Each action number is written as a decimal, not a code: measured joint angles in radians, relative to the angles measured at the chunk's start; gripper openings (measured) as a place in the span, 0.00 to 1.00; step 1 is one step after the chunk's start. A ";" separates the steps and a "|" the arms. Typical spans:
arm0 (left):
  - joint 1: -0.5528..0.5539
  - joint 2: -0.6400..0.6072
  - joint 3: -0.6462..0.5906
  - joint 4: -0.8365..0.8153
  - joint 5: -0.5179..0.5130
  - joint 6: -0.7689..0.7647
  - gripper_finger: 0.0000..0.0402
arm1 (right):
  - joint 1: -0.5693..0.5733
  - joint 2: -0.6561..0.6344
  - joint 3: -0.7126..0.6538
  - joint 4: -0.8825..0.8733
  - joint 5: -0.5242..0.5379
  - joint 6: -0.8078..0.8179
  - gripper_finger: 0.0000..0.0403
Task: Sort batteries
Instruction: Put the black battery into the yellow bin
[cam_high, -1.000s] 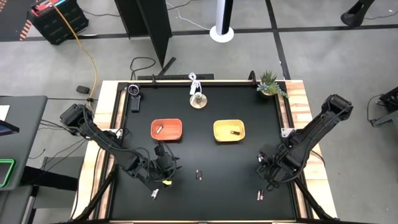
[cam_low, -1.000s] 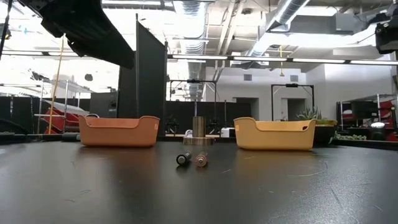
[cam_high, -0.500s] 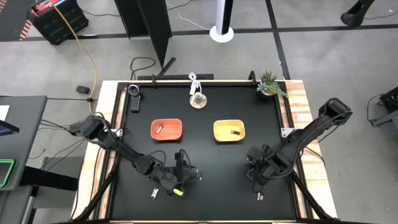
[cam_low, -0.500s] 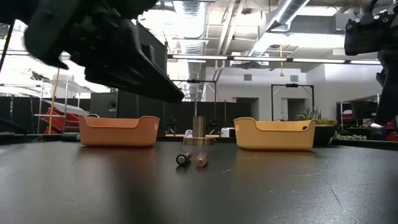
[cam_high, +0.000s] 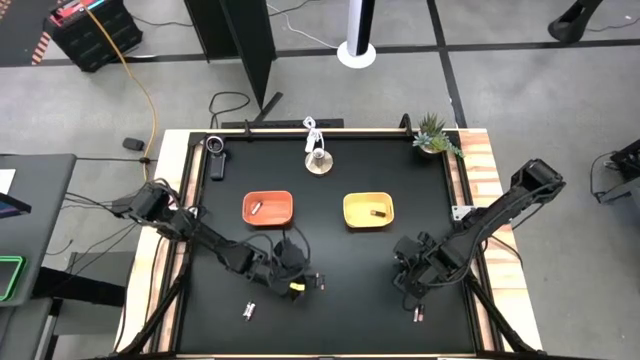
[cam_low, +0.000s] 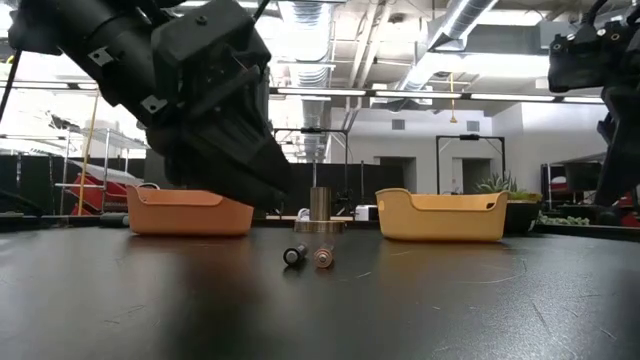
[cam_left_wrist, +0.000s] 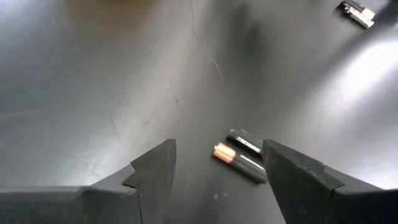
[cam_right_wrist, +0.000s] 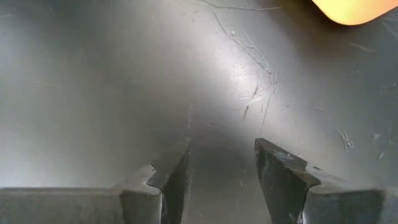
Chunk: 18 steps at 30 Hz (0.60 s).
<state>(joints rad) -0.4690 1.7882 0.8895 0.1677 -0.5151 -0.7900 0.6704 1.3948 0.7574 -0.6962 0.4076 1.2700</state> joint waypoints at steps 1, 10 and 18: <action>-0.002 0.000 0.002 0.000 0.000 -0.017 0.58 | 0.000 0.000 0.000 0.001 0.000 -0.007 0.48; -0.005 0.048 0.016 -0.002 0.014 -0.131 0.58 | -0.005 0.000 0.000 0.009 0.023 -0.023 0.48; -0.006 0.112 0.081 -0.021 0.021 -0.148 0.57 | -0.005 0.000 0.000 0.021 0.039 -0.025 0.48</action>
<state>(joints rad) -0.4747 1.8999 0.9709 0.1469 -0.4946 -0.9378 0.6651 1.3949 0.7574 -0.6749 0.4465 1.2447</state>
